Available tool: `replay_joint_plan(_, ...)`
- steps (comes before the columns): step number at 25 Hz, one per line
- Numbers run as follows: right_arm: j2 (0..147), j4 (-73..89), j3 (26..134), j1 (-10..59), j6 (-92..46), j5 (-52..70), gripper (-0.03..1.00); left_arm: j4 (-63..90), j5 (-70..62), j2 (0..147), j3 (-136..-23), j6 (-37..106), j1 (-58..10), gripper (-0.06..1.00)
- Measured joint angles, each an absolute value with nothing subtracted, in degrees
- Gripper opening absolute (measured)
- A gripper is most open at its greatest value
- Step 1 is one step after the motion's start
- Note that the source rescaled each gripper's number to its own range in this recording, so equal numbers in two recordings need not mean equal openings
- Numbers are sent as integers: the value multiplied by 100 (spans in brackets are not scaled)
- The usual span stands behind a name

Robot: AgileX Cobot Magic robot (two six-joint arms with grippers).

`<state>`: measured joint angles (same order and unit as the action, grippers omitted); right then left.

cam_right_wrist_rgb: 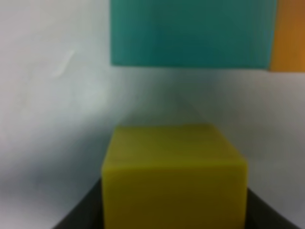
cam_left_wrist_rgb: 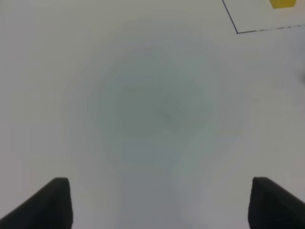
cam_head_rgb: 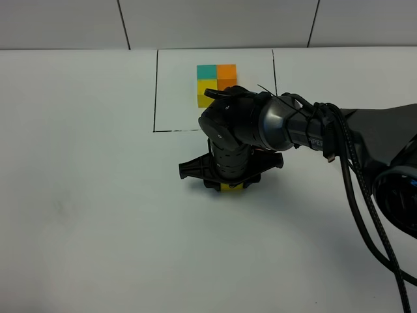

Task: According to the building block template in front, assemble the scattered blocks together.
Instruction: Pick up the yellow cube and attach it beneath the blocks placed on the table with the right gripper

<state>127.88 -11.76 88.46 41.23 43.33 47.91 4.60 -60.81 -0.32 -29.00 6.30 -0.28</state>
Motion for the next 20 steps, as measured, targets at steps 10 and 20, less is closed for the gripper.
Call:
replay_joint_plan(10,12802,-1171,8859,4070,4307,4692,1,460,-6081,-32,-2900,630,-28,82)
replay_joint_plan(20,12809,-1333,8863,4070,4372,4613,1,460,-6081,-32,-2900,630,-28,82)
